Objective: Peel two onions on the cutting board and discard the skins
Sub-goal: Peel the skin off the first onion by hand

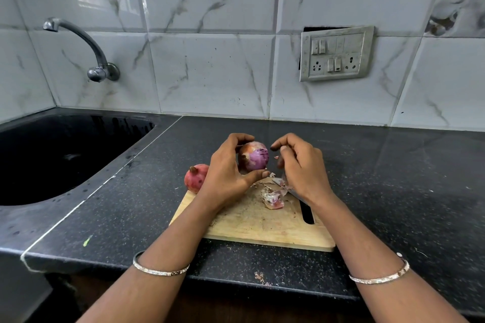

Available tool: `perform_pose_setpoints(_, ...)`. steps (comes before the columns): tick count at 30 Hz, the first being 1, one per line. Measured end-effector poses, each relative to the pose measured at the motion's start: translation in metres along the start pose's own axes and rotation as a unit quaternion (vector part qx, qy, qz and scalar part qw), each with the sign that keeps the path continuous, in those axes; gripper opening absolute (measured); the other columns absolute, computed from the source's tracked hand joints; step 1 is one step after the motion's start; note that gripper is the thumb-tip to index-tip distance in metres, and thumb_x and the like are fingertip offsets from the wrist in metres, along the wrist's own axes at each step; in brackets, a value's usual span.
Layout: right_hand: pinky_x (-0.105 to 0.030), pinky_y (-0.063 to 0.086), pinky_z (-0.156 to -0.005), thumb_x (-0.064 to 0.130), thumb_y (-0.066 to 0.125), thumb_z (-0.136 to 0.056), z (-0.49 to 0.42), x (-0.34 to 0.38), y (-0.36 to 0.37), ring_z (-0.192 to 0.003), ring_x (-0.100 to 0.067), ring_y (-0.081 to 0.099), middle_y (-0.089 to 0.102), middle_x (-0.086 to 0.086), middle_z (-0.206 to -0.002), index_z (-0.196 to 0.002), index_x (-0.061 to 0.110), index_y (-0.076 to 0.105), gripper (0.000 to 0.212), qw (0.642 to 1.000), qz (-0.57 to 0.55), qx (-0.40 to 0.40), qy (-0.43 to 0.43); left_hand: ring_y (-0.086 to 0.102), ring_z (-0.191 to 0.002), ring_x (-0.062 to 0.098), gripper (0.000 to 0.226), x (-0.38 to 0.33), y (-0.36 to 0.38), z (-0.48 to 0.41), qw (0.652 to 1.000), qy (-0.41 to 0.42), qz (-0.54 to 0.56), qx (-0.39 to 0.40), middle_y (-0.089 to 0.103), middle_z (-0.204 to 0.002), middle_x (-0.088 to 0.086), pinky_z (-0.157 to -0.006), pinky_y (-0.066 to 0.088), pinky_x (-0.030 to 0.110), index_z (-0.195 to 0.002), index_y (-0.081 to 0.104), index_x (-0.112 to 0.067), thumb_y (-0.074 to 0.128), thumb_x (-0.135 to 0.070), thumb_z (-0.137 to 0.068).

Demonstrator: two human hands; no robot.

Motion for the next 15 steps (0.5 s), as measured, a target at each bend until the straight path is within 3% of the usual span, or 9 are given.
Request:
perform_pose_setpoints(3, -0.024, 0.051, -0.063, 0.03, 0.062, -0.1, 0.0004, 0.0036, -0.0008, -0.073, -0.004, 0.067, 0.07, 0.008, -0.077, -0.101, 0.023, 0.07, 0.011, 0.999, -0.036, -0.006, -0.014, 0.059, -0.106, 0.001, 0.076, 0.0009, 0.0009, -0.0003, 1.0, 0.011, -0.012, 0.001, 0.06, -0.119, -0.01, -0.09, 0.052, 0.013, -0.129, 0.056, -0.017, 0.096, -0.031, -0.066)
perform_pose_setpoints(5, -0.015, 0.047, -0.062, 0.035, 0.072, -0.093, -0.0006, 0.0057, -0.0017, -0.076, -0.004, 0.066, 0.071, 0.011, -0.08, -0.094, 0.022, 0.072, 0.014, 0.998, -0.042, -0.013, -0.038, 0.058, -0.109, 0.001, 0.075, 0.0007, 0.0, -0.0005, 0.999, 0.019, -0.025, 0.001, 0.06, -0.121, -0.01, -0.091, 0.055, 0.022, -0.129, 0.058, -0.019, 0.095, -0.035, -0.066)
perform_pose_setpoints(9, -0.018, 0.052, -0.069, 0.023, 0.079, -0.088, -0.001, 0.0082, -0.0016, -0.083, -0.004, 0.067, 0.072, 0.011, -0.089, -0.094, 0.019, 0.078, 0.007, 0.994, -0.011, -0.02, -0.103, 0.058, -0.11, 0.003, 0.072, 0.0002, -0.0006, -0.0005, 0.998, 0.049, -0.045, 0.001, 0.058, -0.123, -0.008, -0.09, 0.059, 0.034, -0.129, 0.064, -0.022, 0.095, -0.034, -0.065)
perform_pose_setpoints(15, -0.019, 0.057, -0.07, 0.005, 0.082, -0.082, -0.0014, 0.007, -0.0015, -0.084, -0.003, 0.071, 0.077, 0.006, -0.089, -0.097, 0.015, 0.083, 0.018, 0.989, -0.022, -0.028, -0.145, 0.06, -0.112, 0.009, 0.074, 0.0002, 0.0007, 0.0, 0.996, 0.063, -0.067, -0.007, 0.061, -0.125, -0.002, -0.09, 0.059, 0.037, -0.132, 0.063, -0.017, 0.089, -0.034, -0.065)
Point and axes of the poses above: each hand's wrist, its own z-axis away from the middle knuckle, its own y-axis out of the palm, x = y × z, the point moved 3 cm from there along -z, towards the middle knuckle
